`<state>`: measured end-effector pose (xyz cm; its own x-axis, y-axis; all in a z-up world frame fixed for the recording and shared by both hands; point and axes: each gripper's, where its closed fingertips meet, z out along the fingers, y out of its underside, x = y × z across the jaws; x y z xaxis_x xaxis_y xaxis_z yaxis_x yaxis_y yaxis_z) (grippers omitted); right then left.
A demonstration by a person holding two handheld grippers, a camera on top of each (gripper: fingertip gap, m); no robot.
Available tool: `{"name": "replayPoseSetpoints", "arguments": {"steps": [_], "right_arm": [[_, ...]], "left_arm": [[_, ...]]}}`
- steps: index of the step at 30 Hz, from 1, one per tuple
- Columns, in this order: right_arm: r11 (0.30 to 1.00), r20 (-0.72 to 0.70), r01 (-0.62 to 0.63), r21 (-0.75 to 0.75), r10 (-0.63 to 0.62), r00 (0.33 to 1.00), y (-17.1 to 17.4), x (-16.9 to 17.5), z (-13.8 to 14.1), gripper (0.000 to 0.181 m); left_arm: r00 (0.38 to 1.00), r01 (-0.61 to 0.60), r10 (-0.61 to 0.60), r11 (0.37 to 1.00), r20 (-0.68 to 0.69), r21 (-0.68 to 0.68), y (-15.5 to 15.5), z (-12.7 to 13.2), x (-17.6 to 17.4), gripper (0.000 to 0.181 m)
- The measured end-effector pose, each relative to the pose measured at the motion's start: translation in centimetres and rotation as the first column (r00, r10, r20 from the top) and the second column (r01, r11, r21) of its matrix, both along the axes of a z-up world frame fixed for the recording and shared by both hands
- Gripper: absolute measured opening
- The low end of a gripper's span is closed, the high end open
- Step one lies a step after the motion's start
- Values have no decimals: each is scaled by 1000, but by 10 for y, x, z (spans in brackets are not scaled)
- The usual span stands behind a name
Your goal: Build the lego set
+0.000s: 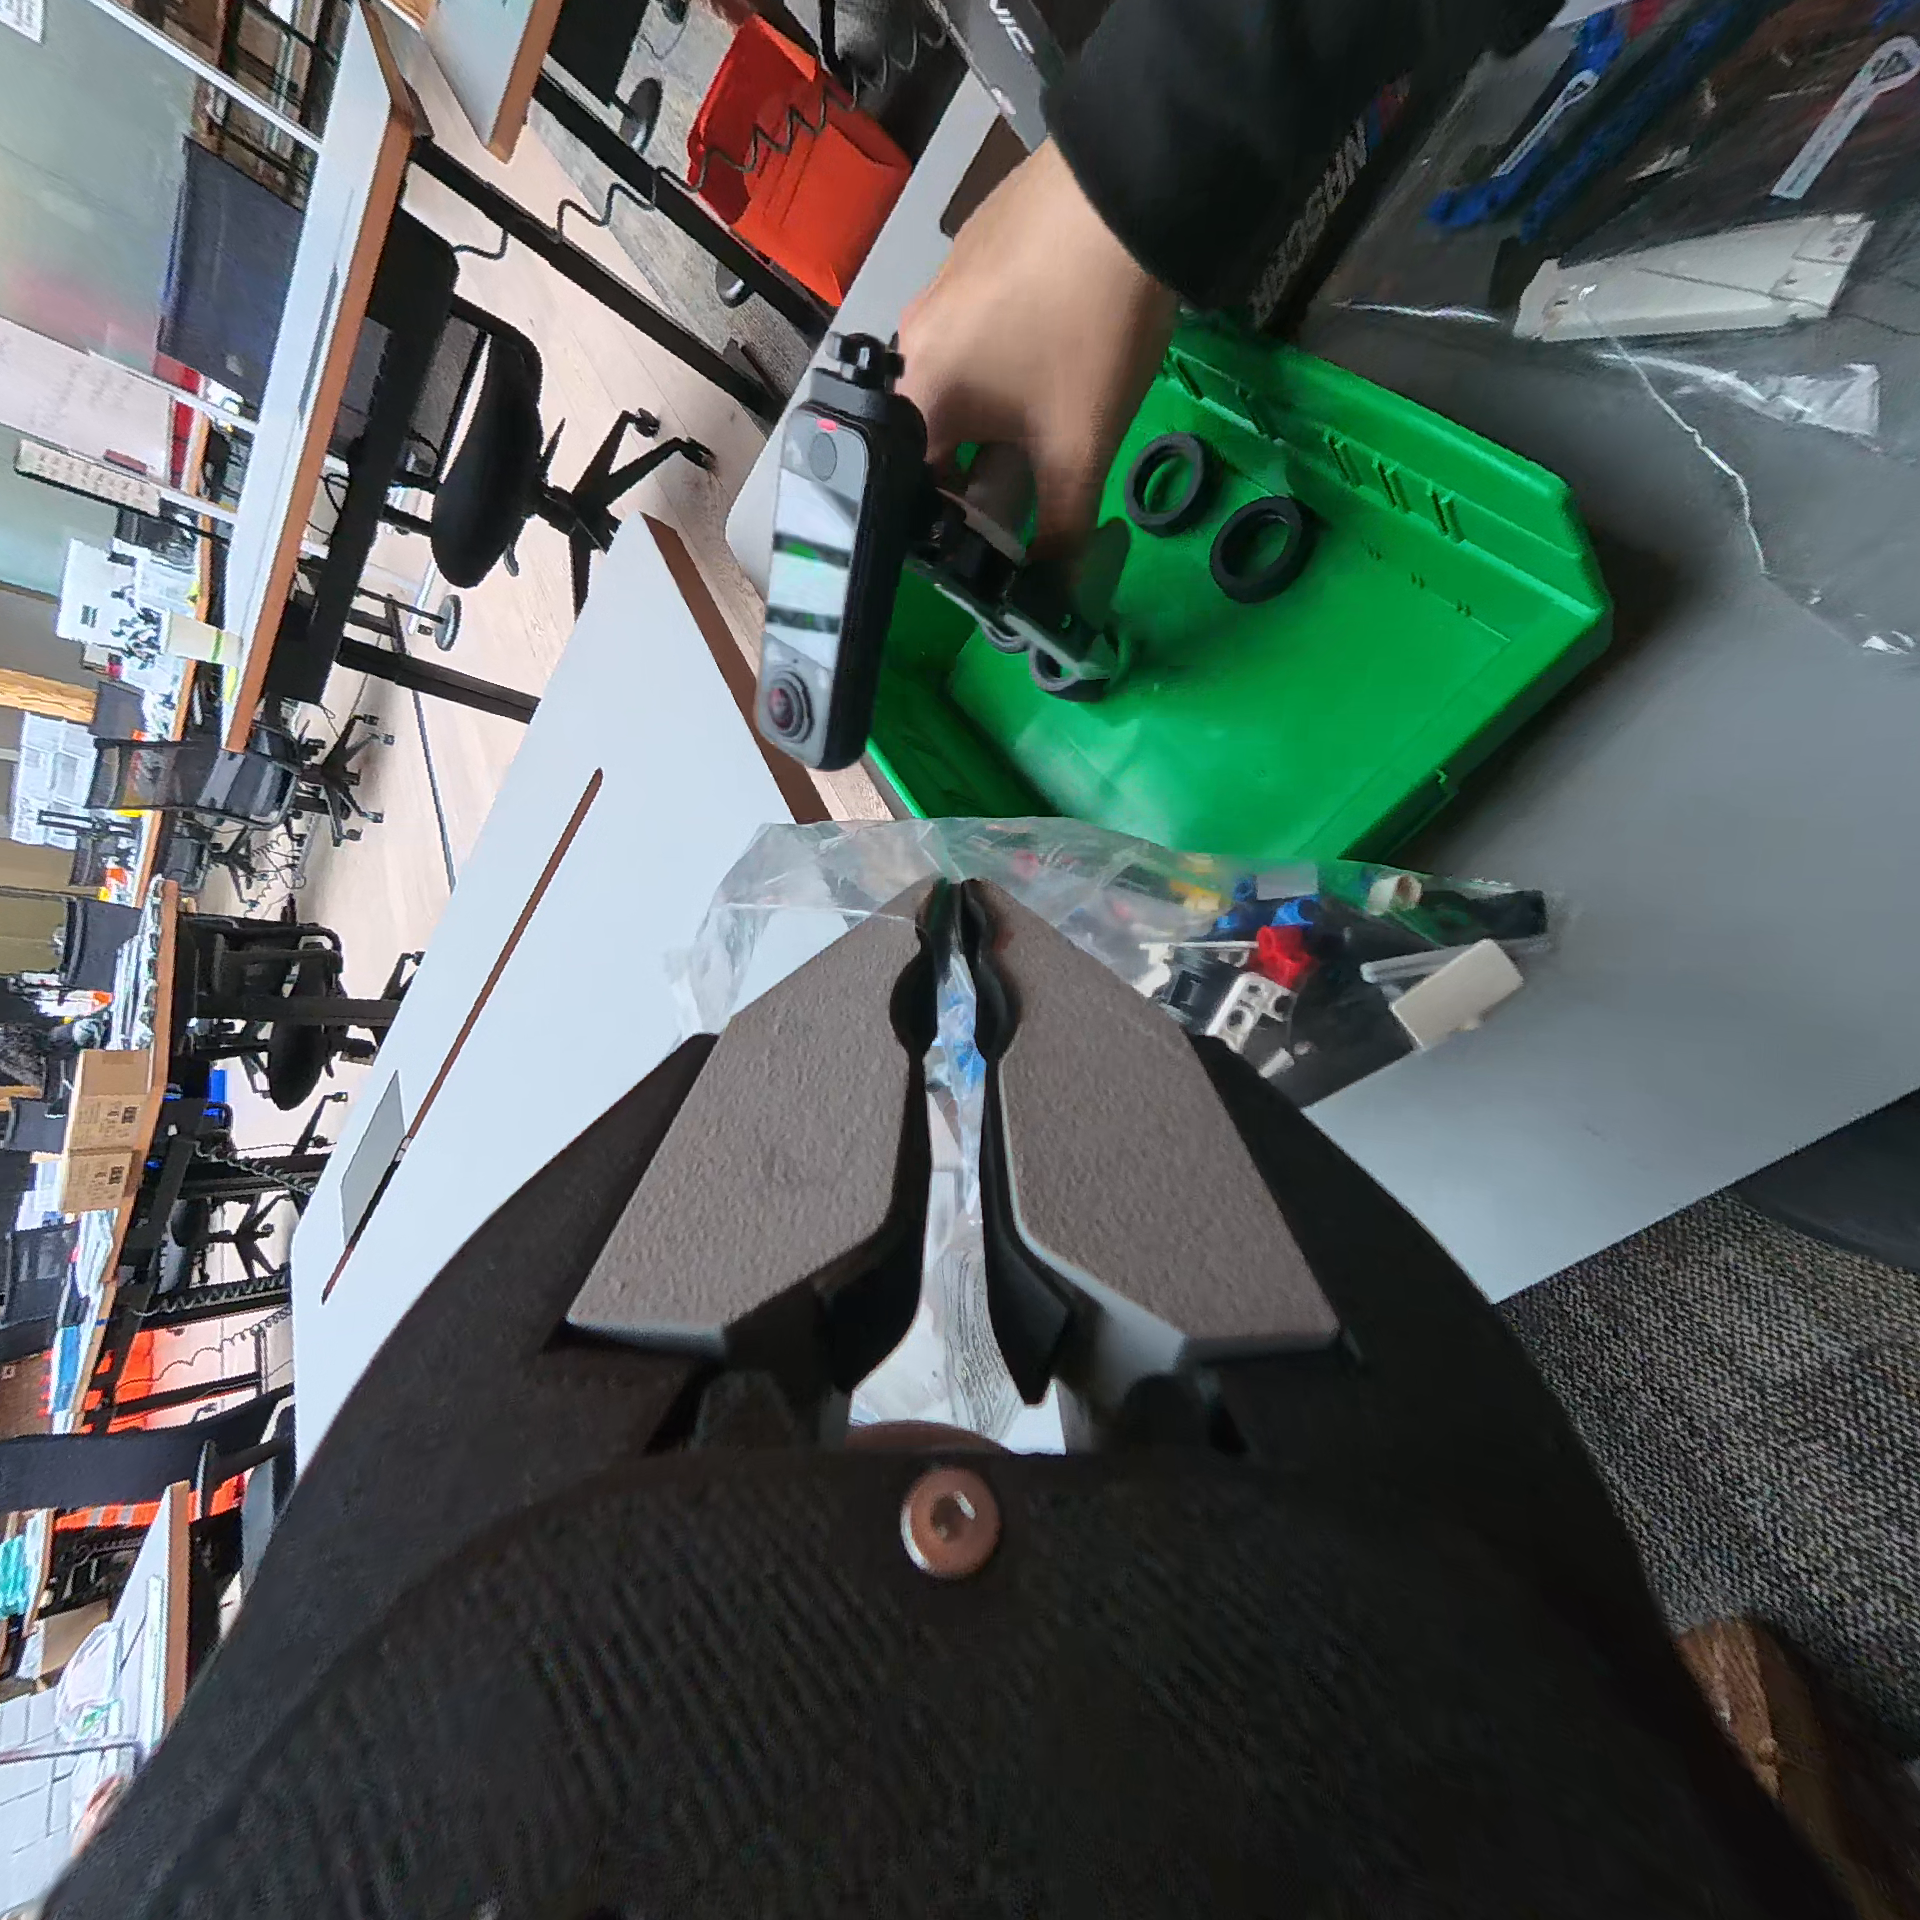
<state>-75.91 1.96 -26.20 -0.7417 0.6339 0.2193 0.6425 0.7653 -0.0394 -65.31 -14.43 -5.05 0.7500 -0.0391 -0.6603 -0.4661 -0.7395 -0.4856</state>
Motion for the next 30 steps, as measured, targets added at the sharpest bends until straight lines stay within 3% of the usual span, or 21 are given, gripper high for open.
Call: {"name": "replayPoseSetpoints", "arguments": {"steps": [2,3,7,10,13,15,20,22,26,28,30], "right_arm": [[998,-102,26,54,-20,995,12,-29,8,52],[998,-125,51,40,-45,991,13,-39,10,63],[969,-137,151,-197,-180,974,-3,-56,23,60],[944,-62,209,-254,-232,971,0,-44,24,62],[960,-4,200,-197,-204,979,12,-19,25,45],[963,105,212,-168,-196,975,14,10,26,45],[969,256,238,64,-246,935,46,55,12,42],[963,286,253,88,-268,920,49,59,1,40],[954,318,269,134,-299,900,55,60,-13,10],[960,286,251,126,-277,917,53,52,-6,5],[976,203,216,22,-216,955,37,28,8,5]], "left_arm": [[1000,-2,2,1000,4,2,0,0,-1,0],[1000,-3,3,1000,5,2,0,0,-1,0],[1000,-2,2,1000,6,7,-1,-1,0,0],[1000,3,-3,1000,9,10,-1,-2,1,0],[1000,7,-7,1000,10,16,-2,-3,1,0],[1000,9,-9,1000,12,22,-3,-3,1,0],[1000,8,-9,1000,18,29,-4,-4,2,0],[1000,9,-10,1000,20,30,-3,-5,4,0],[1000,13,-13,1000,8,15,-5,-6,7,0],[1000,14,-14,1000,8,14,-7,-5,7,0],[1000,15,-15,1000,10,18,-9,-3,6,0]]}}
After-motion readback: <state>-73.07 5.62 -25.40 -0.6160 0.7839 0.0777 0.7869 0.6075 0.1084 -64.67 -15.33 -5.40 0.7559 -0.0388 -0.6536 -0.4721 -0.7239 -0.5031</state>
